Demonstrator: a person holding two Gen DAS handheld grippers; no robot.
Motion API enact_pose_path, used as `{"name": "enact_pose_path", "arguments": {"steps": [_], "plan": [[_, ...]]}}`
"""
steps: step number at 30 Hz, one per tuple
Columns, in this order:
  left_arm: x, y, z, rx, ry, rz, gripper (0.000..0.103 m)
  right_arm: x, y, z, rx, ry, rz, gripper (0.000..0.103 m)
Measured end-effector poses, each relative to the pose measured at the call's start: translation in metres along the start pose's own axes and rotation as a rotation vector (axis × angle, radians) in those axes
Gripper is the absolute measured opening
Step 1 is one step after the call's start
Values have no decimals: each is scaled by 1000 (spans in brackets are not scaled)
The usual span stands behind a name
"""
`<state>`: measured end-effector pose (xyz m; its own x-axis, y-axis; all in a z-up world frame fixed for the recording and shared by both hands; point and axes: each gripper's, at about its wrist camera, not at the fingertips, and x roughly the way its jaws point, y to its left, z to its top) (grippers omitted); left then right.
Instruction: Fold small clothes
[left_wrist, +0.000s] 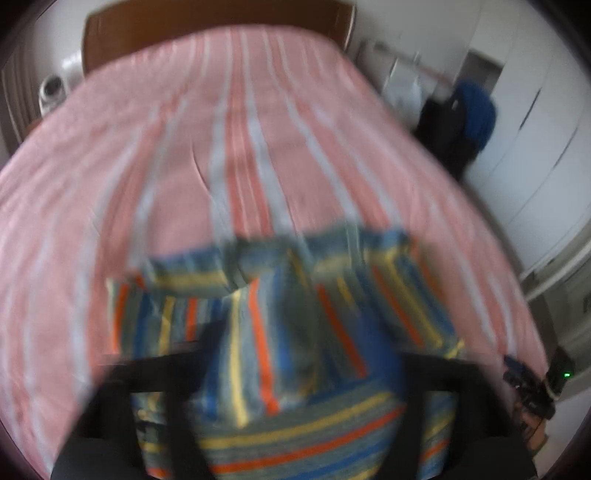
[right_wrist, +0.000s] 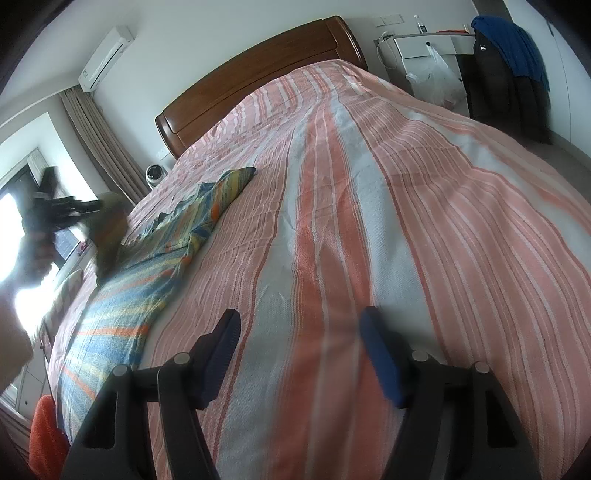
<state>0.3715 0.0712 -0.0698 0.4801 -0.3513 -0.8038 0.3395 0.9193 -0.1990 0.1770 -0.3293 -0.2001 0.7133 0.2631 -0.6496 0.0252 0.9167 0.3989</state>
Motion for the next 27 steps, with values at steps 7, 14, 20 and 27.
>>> {"name": "enact_pose_path", "arguments": {"steps": [7, 14, 20, 27], "plan": [[-2, 53, -27, -107, -45, 86, 94, -1, -2, 0, 5, -6, 11, 67], [26, 130, -103, -156, 67, 374, 98, -1, -1, -1, 4, -5, 9, 67], [-49, 156, -137, -273, -36, 319, 98, -1, -1, -1, 4, -5, 10, 67], [-99, 152, -210, -198, -117, 395, 101, -1, 0, -1, 4, -6, 10, 67]]}}
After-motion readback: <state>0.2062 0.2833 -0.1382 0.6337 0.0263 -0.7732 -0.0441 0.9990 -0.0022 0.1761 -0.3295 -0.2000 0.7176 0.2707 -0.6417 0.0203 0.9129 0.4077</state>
